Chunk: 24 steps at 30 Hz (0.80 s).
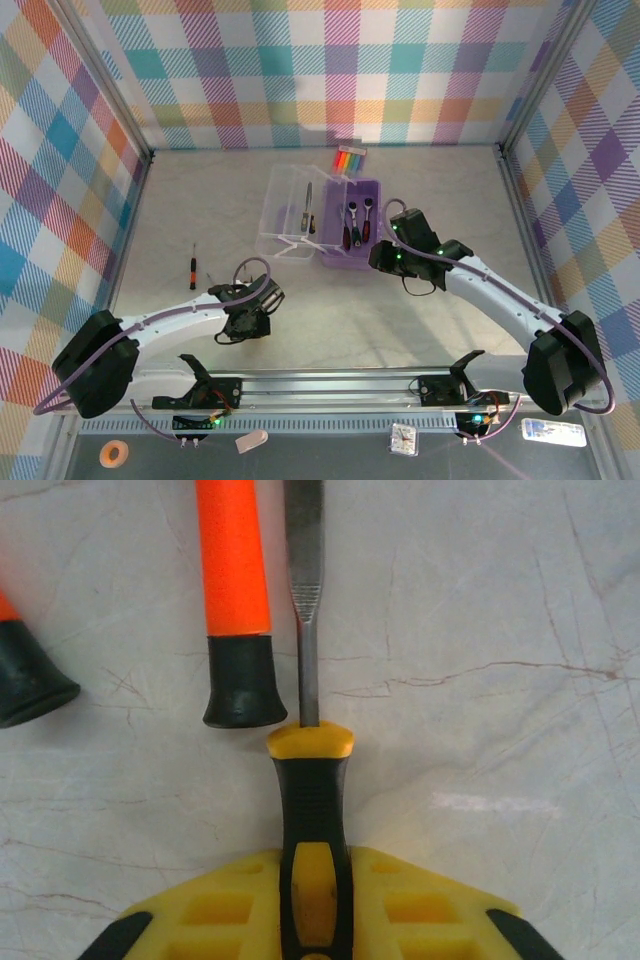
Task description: Pack the tool kit
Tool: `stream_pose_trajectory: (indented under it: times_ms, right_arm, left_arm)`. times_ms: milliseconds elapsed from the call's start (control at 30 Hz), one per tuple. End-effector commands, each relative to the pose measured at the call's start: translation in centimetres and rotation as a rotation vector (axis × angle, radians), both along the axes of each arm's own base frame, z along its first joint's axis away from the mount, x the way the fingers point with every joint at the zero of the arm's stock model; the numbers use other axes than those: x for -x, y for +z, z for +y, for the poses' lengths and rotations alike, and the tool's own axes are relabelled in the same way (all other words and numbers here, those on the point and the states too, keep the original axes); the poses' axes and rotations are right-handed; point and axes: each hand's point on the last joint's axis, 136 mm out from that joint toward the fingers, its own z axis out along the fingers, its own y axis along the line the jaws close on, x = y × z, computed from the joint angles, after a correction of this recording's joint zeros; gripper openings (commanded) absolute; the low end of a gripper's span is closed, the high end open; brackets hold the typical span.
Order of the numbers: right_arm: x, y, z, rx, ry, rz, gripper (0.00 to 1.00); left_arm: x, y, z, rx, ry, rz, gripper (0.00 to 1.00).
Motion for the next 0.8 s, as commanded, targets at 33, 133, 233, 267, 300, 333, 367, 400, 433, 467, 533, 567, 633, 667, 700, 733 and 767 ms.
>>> stream_pose_trajectory:
  times_ms: [33,133,233,267,300,333,367,400,433,467,533,567,633,667,700,733,767]
  right_arm:
    - [0.6,0.3,-0.7,0.022,-0.001,-0.012,0.34]
    - [0.7,0.6,-0.4,0.011,0.02,-0.017,0.34]
    - [0.8,0.7,-0.3,0.008,0.027,-0.022,0.34]
    - [0.9,0.8,-0.5,0.009,0.024,-0.022,0.34]
    - [1.0,0.7,-0.5,0.006,0.023,-0.018,0.34]
    - [1.2,0.7,-0.4,0.003,0.027,-0.016,0.35]
    - [1.3,0.7,-0.5,0.0,0.027,-0.015,0.35]
    - [1.3,0.8,-0.5,-0.002,0.026,-0.016,0.35]
    - [1.4,0.9,-0.5,-0.008,0.026,-0.017,0.35]
    - [1.5,1.0,-0.4,-0.016,0.029,-0.018,0.35]
    - [1.7,1.6,0.2,-0.064,0.043,-0.023,0.36]
    - [1.9,1.9,0.9,-0.099,0.063,-0.025,0.38]
    - [2.4,3.3,3.0,-0.192,0.139,-0.046,0.42]
    - [2.6,4.1,4.0,-0.221,0.168,-0.063,0.44]
    - [2.8,4.8,4.9,-0.244,0.194,-0.08,0.46]
    - [3.0,5.7,5.8,-0.268,0.219,-0.099,0.48]
    - [3.2,6.6,6.8,-0.297,0.244,-0.118,0.49]
  left_arm:
    - [-1.4,0.2,-2.4,0.054,-0.106,-0.044,0.12]
    - [-1.4,0.6,-3.0,0.06,-0.151,-0.026,0.04]
    - [-1.3,1.3,-3.9,0.102,-0.168,-0.033,0.0]
    - [-1.3,1.6,-3.9,0.104,-0.166,-0.041,0.0]
    - [-1.1,2.2,-3.9,0.106,-0.164,-0.051,0.0]
    - [-1.0,3.0,-3.8,0.111,-0.162,-0.07,0.0]
    - [-1.0,3.7,-3.7,0.117,-0.16,-0.089,0.0]
    - [-0.8,4.5,-3.5,0.125,-0.155,-0.108,0.0]
    - [-0.7,5.5,-3.3,0.138,-0.15,-0.129,0.0]
    - [-0.6,6.3,-2.9,0.147,-0.142,-0.147,0.0]
    - [-0.3,8.5,-2.5,0.19,-0.131,-0.198,0.0]
    - [-0.2,9.3,-2.5,0.216,-0.131,-0.217,0.0]
    - [0.0,11.2,-3.2,0.29,-0.15,-0.252,0.0]
    - [0.0,12.1,-3.6,0.317,-0.163,-0.272,0.0]
    - [-0.2,13.0,-3.9,0.334,-0.173,-0.297,0.0]
    - [-0.3,13.9,-4.4,0.349,-0.189,-0.327,0.0]
    - [-0.5,14.8,-5.0,0.36,-0.212,-0.358,0.0]
